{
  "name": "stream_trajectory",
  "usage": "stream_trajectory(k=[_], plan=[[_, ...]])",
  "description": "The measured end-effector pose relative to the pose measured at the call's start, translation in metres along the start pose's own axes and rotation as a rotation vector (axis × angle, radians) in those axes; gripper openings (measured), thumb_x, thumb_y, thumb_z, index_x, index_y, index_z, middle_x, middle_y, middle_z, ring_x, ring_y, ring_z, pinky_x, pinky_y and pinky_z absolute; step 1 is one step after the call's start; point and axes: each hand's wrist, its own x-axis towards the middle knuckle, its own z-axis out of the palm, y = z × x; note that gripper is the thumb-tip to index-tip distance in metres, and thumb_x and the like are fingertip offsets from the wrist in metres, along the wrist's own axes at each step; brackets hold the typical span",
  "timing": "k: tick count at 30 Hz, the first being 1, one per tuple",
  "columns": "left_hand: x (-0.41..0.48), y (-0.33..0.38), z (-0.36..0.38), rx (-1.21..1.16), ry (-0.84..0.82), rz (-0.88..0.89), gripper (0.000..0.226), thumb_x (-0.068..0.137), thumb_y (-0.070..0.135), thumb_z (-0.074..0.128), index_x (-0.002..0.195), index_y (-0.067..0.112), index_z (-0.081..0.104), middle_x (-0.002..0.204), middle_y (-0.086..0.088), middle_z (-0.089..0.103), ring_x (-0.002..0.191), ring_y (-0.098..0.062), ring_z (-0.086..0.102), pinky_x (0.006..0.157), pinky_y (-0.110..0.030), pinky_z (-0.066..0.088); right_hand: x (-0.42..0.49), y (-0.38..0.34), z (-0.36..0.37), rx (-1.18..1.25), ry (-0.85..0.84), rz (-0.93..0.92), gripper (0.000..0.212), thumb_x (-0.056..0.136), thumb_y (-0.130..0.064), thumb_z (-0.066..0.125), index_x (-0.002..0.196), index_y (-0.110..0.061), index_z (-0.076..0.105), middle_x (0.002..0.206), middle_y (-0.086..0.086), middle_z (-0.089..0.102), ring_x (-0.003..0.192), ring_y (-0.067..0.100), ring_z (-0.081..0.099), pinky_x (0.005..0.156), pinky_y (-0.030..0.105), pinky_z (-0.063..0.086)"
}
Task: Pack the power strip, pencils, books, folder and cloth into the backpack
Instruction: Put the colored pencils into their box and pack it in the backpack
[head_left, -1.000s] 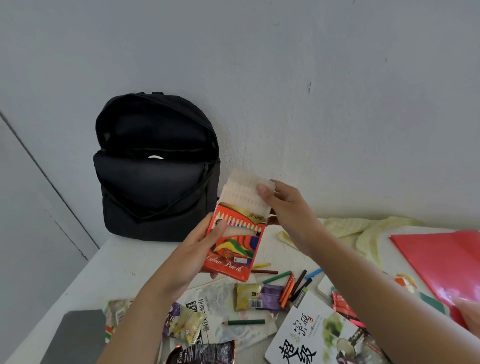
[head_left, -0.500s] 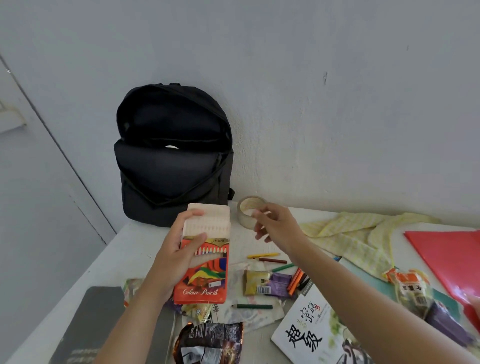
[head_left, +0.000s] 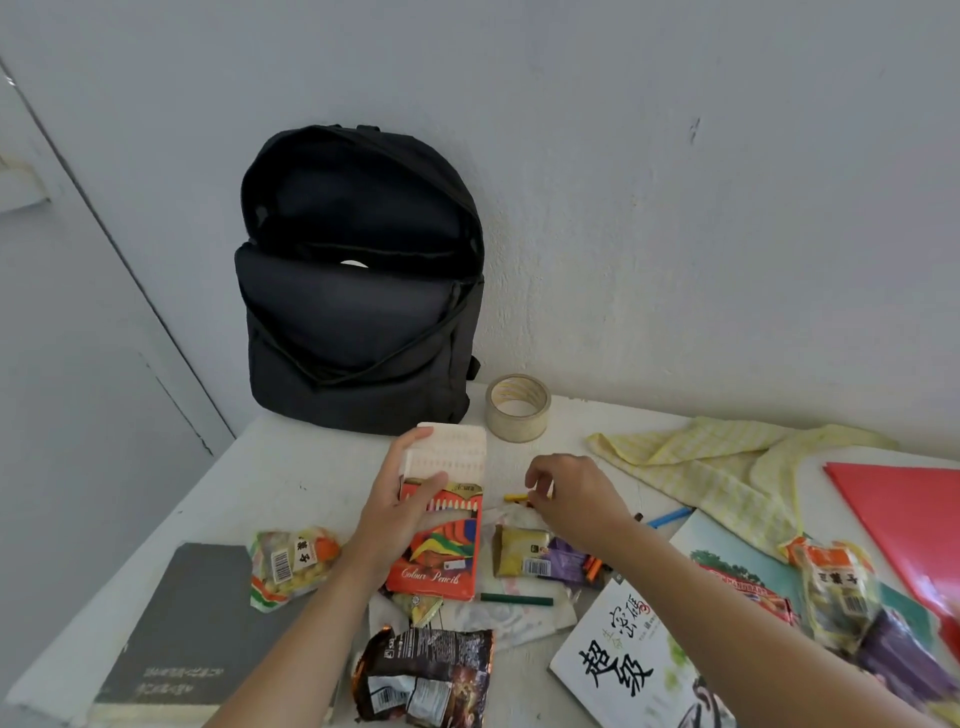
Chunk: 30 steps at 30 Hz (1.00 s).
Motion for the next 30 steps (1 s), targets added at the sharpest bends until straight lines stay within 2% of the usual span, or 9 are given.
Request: stream_trajectory(k=[4,9,12,15,17,20,23,25,30], plan=[[0.001,-0.012,-0.007,-0.041,-0.007,-0.048,0.046,0.096,0.020,0.065,0.134,0.042,0.050,0.131,-0.002,0.065,0.105,-0.027,0.074,0.074,-0.038,0.063,0.002,0.006,0.007,-0.057,-0.059,0.004,0.007,0.089,-0.026,0.067,0.094,-0.021,0.070,0.094,-0.002,0.070,0.087,0.018,0.065,0.075,0.035,0.056],[0.005,-0.017,-0.010,-0.100,-0.037,-0.048,0.057,0.090,0.024,0.066,0.139,0.041,0.044,0.128,0.000,0.067,0.104,-0.031,0.074,0.071,-0.035,0.063,0.009,0.010,0.006,-0.074,-0.084,0.008,0.011,0.088,-0.028,0.073,0.095,-0.021,0.069,0.093,-0.005,0.058,0.086,0.017,0.058,0.071,0.030,0.049],[0.007,-0.021,-0.013,-0.162,-0.047,-0.066,0.062,0.087,0.021,0.068,0.140,0.042,0.043,0.127,0.003,0.067,0.109,-0.030,0.072,0.074,-0.037,0.063,0.012,0.012,0.010,-0.098,-0.099,-0.004,0.010,0.091,-0.028,0.070,0.096,-0.020,0.068,0.094,-0.003,0.053,0.087,0.018,0.052,0.071,0.029,0.043],[0.012,-0.023,-0.016,-0.204,-0.063,-0.091,0.062,0.090,0.011,0.065,0.139,0.043,0.043,0.126,0.002,0.070,0.108,-0.030,0.072,0.073,-0.037,0.063,0.015,0.012,0.010,-0.084,-0.079,-0.022,0.010,0.097,-0.024,0.060,0.100,-0.016,0.063,0.098,0.001,0.058,0.087,0.020,0.053,0.070,0.032,0.043],[0.015,-0.020,-0.016,-0.196,-0.075,-0.116,0.061,0.095,0.005,0.063,0.138,0.044,0.043,0.121,-0.001,0.073,0.104,-0.033,0.074,0.069,-0.037,0.063,0.017,0.008,0.007,0.051,-0.027,-0.025,0.009,0.101,-0.022,0.055,0.098,-0.015,0.059,0.095,0.006,0.066,0.079,0.021,0.058,0.066,0.033,0.046],[0.019,-0.011,-0.012,-0.138,-0.075,-0.088,0.057,0.096,0.007,0.064,0.137,0.043,0.043,0.116,-0.005,0.075,0.097,-0.034,0.076,0.066,-0.035,0.063,0.019,-0.006,-0.003,0.549,0.052,0.060,0.011,0.104,-0.020,0.050,0.094,-0.017,0.052,0.078,0.006,0.072,0.057,0.014,0.060,0.056,0.027,0.046],[0.021,-0.008,-0.007,-0.086,-0.008,-0.038,0.051,0.096,0.016,0.066,0.134,0.044,0.047,0.115,-0.003,0.075,0.097,-0.031,0.076,0.070,-0.037,0.063,0.020,-0.024,-0.013,1.030,0.121,0.106,0.010,0.107,-0.017,0.043,0.102,-0.009,0.046,0.076,0.014,0.073,0.056,0.027,0.063,0.049,0.029,0.042],[0.019,-0.012,-0.001,-0.071,0.002,-0.014,0.050,0.097,0.017,0.066,0.133,0.045,0.047,0.116,-0.002,0.075,0.098,-0.030,0.076,0.070,-0.037,0.063,0.022,-0.031,-0.015,1.146,0.169,0.093,0.009,0.107,-0.018,0.042,0.105,-0.009,0.044,0.079,0.019,0.073,0.060,0.032,0.066,0.051,0.030,0.044],[0.010,-0.017,0.006,-0.125,0.030,0.032,0.052,0.097,0.011,0.063,0.137,0.038,0.045,0.112,0.005,0.076,0.097,-0.028,0.076,0.066,-0.032,0.063,0.028,-0.034,0.001,1.127,0.195,0.033,0.006,0.107,-0.018,0.043,0.104,-0.013,0.044,0.080,0.017,0.073,0.064,0.034,0.069,0.057,0.033,0.046]])
